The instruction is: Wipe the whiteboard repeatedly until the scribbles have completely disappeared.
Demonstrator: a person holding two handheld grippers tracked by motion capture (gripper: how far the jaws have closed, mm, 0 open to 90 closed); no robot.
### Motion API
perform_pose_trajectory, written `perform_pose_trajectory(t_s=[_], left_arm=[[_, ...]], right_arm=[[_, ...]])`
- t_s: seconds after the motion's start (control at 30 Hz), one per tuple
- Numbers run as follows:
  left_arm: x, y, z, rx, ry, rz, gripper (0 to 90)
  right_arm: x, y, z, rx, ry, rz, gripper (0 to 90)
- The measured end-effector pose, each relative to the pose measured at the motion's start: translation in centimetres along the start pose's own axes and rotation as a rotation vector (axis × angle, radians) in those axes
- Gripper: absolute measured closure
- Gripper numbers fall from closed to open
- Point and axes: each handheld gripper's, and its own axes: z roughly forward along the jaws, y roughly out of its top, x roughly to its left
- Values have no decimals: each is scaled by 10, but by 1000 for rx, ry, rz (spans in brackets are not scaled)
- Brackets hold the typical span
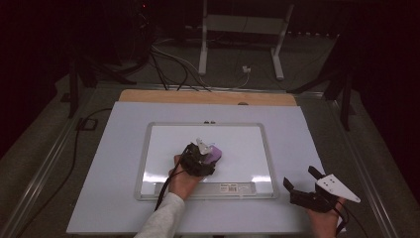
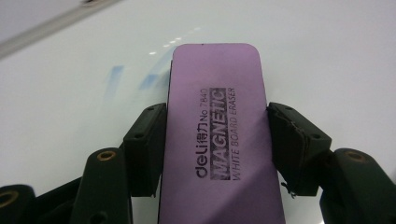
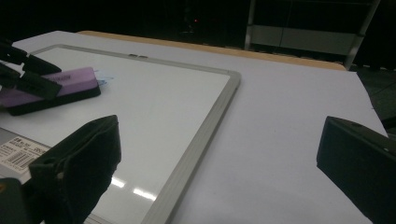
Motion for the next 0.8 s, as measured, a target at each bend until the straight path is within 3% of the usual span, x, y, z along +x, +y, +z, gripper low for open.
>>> perform_pose_trajectory(t_s=[0.13,0.2,0.27,0.33,0.4,0.53,0.8], left_arm=[[32,-2,1,11,96,-105,417],[44,-3,0,18,151,-139,417],[52,-5,0,21,175,-170,418],[55,-4,0,25,169,-187,417],[51,-2,1,30,175,-161,417],[37,1,3,23,118,-143,417],[-22,7,6,-5,-49,12,417]], right_arm=[[-1,0,-1,-2,-2,2,0],[-1,0,-1,-1,-2,3,0],[-1,0,0,0,-1,3,1],[0,0,0,1,0,2,0],[0,0,1,3,1,0,0],[1,0,1,5,3,-3,0],[1,0,1,5,3,-3,0]])
